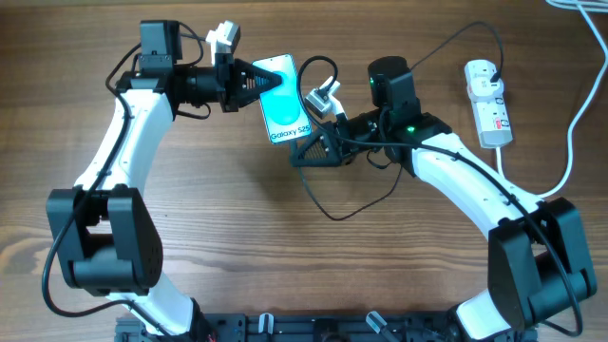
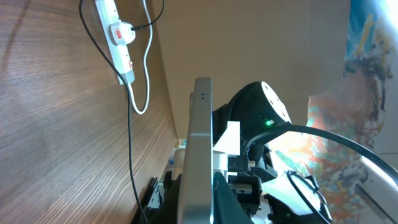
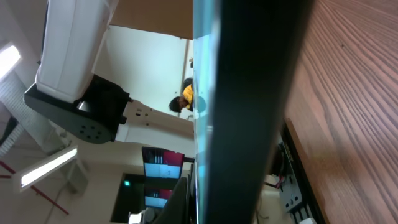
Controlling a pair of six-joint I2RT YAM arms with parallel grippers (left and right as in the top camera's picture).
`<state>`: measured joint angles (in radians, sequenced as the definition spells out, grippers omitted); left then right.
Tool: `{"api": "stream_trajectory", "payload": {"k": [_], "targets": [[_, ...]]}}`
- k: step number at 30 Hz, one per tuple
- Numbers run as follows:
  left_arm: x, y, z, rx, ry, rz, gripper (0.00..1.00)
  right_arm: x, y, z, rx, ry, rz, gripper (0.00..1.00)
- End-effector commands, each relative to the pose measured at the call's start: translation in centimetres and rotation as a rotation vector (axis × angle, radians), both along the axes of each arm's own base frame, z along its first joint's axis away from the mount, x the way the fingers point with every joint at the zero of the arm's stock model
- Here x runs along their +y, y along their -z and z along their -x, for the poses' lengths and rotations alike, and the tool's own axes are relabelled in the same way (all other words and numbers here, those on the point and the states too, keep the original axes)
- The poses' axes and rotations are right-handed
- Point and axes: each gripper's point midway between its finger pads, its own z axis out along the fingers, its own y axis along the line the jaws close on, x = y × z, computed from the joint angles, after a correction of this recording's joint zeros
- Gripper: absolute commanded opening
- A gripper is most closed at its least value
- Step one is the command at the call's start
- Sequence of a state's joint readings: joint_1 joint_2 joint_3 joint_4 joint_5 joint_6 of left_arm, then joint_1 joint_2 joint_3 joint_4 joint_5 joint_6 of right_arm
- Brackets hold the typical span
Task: Plug charger to phone and switch on socket
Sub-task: 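Open the right gripper and pull it away from the plugged cable, then lower the phone toward the table with the left gripper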
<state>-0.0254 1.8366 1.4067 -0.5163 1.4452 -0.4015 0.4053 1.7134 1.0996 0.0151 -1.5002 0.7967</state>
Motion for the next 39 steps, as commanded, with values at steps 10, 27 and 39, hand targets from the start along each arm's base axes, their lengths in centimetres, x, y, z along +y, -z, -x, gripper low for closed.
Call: {"api": "stream_trajectory", "payload": {"k": [10,27,39], "targets": [[-5.8,1.0,5.1,-0.003,0.2,0.038,0.04,-0.4,-1.4,-5.5,-0.18,0.225,0.035,0.04],[2.4,-2.2,-1.0,-0.217,0.025,0.097,0.04,-2.3,0.6,-3.9,-0.284,0.158,0.022,0.63],[-3.6,-5.6,3.3,-0.573,0.199,0.125,0.04,-14.0,1.3,-12.9,-0.571,0.543,0.171,0.85]]}}
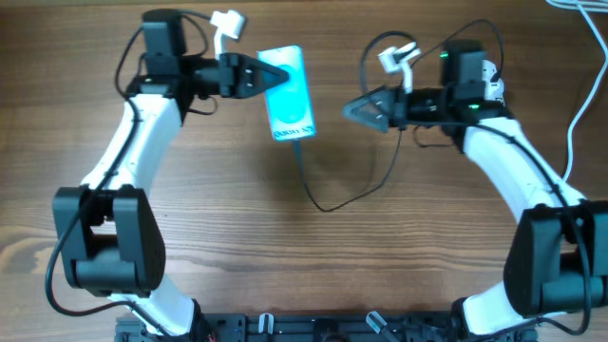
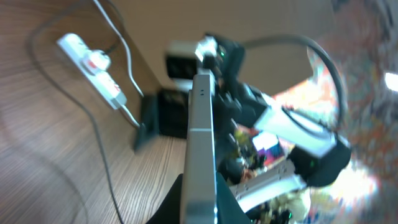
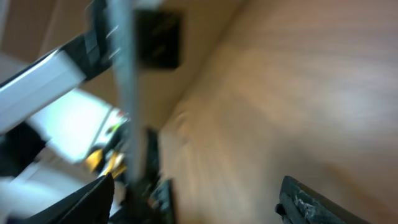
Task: Plug charger to phone and switch on socket
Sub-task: 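Lower the phone toward the table with the left gripper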
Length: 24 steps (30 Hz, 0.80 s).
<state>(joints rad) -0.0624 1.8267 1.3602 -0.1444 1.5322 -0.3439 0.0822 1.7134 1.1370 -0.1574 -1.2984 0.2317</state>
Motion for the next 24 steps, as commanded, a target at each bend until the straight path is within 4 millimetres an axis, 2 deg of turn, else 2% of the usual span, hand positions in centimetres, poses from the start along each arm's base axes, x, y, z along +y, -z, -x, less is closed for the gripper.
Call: {"api": "stream_trajectory", "payload": {"k": [1,5,7,9,11,14,16,17,20,21,22,24], "targets": [[-2.5,-3.7,3.7,-0.202,0.113,0.043,0.03,-4.5,-1.3,-2.8,-0.105,0.175,0.081,0.85],[-4.5,-6.2,6.5,-0.283,0.18,0.059,0.04,-11.1,-3.4,-3.6,-0.166,0.424,0.225,0.85],[-5.3,-7.3,7.7,-0.332,0.206,0.069,0.04,-13.4,-4.1,-3.3,-0.184,0.527,0.31,0.85],[-6.2,-8.7,9.4,-0.381,0.243,0.083,0.04,-16.5,-5.4,-2.2,-0.205,0.676,0.433,0.85],[-7.4,-10.8,12.0,-0.42,0.298,0.1,0.04,-19.1,-7.4,-0.4,-0.231,0.818,0.531,0.85],[-8.7,-13.0,14.8,-0.488,0.36,0.127,0.04,-21.1,-10.1,2.2,-0.285,0.962,0.614,0.88],[-9.5,-14.0,16.4,-0.529,0.402,0.148,0.04,-21.5,-11.8,4.0,-0.29,1.04,0.607,0.94],[-9.8,-14.1,16.6,-0.531,0.407,0.15,0.04,-21.4,-12.4,4.7,-0.292,1.055,0.598,0.95],[-10.9,-12.3,14.8,-0.414,0.345,0.103,0.04,-21.0,-13.2,6.3,-0.294,1.072,0.576,0.96],[-11.5,-10.5,13.4,-0.354,0.302,0.067,0.04,-21.1,-13.1,6.8,-0.27,1.087,0.571,0.96],[-12.1,-7.8,11.4,-0.281,0.239,0.006,0.04,-21.3,-12.8,7.2,-0.24,1.105,0.574,0.96],[-12.9,-3.5,8.8,-0.176,0.155,-0.096,0.04,-21.4,-12.2,7.5,-0.21,1.106,0.589,0.96]]}}
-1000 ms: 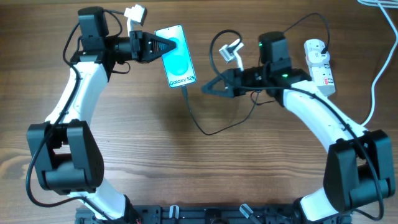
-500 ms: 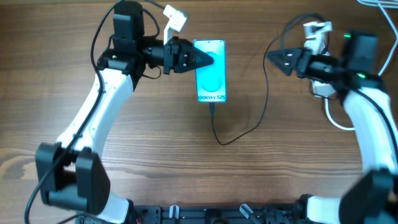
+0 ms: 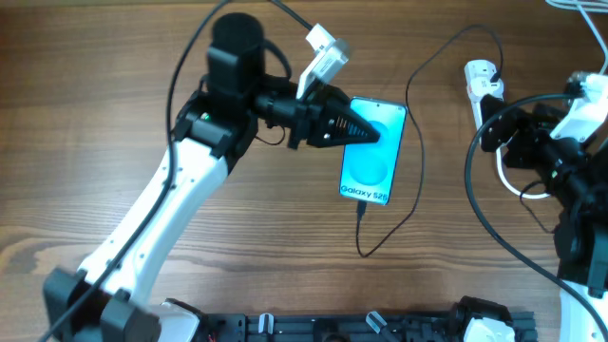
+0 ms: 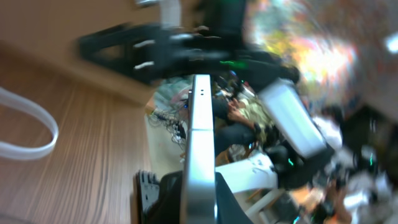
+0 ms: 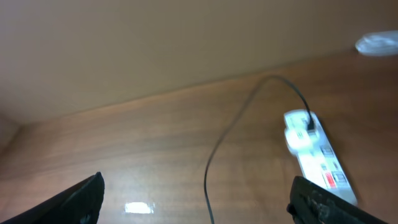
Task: Plug charger to phone and switch on socket
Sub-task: 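Lower the phone toward the table with the left gripper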
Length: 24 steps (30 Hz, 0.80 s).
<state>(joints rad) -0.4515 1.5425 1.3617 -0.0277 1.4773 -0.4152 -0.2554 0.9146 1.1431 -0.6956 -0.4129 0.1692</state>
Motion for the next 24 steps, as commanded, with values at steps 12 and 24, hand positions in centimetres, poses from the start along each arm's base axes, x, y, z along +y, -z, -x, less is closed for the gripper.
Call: {"api": "stream_trajectory", "payload": {"k": [12,24], "targets": [[0.8,25.9,-14.3,0.524,-0.361,-0.387,0.04,-0.9,2.8,0.9,0.151,0.079,-0.041,0.96],[2.0,35.9,-14.4,0.627,-0.567,-0.708,0.04,-1.0,4.6,0.3,0.225,0.092,-0.078,0.96]]}}
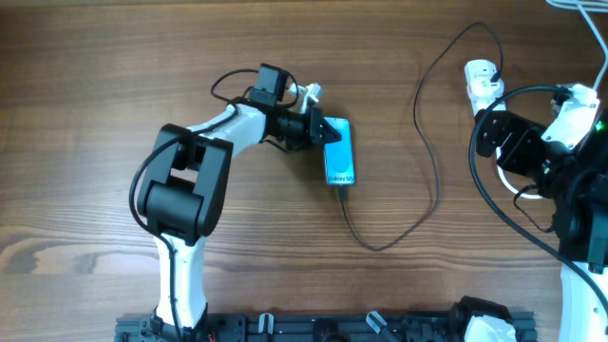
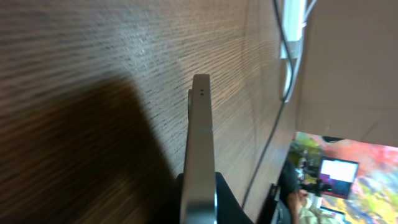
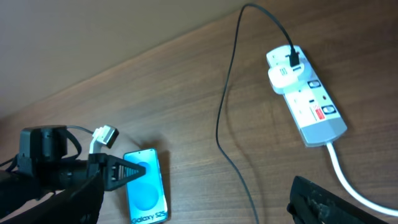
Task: Plug charger to phone and switch on socket
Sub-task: 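Lower the phone toward the table with the left gripper, then lay the phone flat on the table and open the left gripper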
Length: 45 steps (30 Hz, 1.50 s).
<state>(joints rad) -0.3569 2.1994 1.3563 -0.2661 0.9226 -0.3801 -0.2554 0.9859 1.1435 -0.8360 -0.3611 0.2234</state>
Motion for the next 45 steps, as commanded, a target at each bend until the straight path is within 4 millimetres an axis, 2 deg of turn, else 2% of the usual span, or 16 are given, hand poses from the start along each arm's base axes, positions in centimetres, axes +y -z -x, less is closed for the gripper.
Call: {"api": "stream_trajectory", "payload": {"k": [1,4,9,12,16,21,23,36,45], "targets": [[0.3,1.2,-0.1,0.003,-0.018,-0.056,0.04,-0.3,-0.2,0.1,0.011,0.021,-0.005,0.96],[0.5,2.2,0.0,0.024,-0.022,-0.064,0.05,-0.2,0.2,0.4,0.03,0.021,-0.01,0.96],[0.5,5.7,1.6,0.139,-0.019,-0.081,0.07,-0.1,0.6,0.8,0.052,0.021,-0.015,0.96],[0.5,7.1,2.3,0.185,-0.019,-0.095,0.08,-0.1,0.7,0.9,0.058,0.02,-0.015,0.96],[0.7,7.2,2.0,0.183,-0.033,-0.103,0.18,-0.1,0.7,0.9,0.059,0.021,-0.015,0.96],[1.3,8.0,1.8,0.203,-0.072,-0.155,0.23,-0.3,1.1,1.1,0.079,0.036,-0.006,0.96],[1.3,8.0,1.8,0.205,-0.074,-0.156,0.27,-0.5,1.3,1.2,0.088,0.046,0.0,0.96],[3.0,9.2,2.7,0.305,-0.141,-0.26,0.3,-0.5,1.5,1.5,0.1,0.045,-0.003,0.97],[4.3,9.7,2.1,0.352,-0.215,-0.298,0.3,-0.4,1.8,1.7,0.118,0.045,-0.007,0.97]]}}
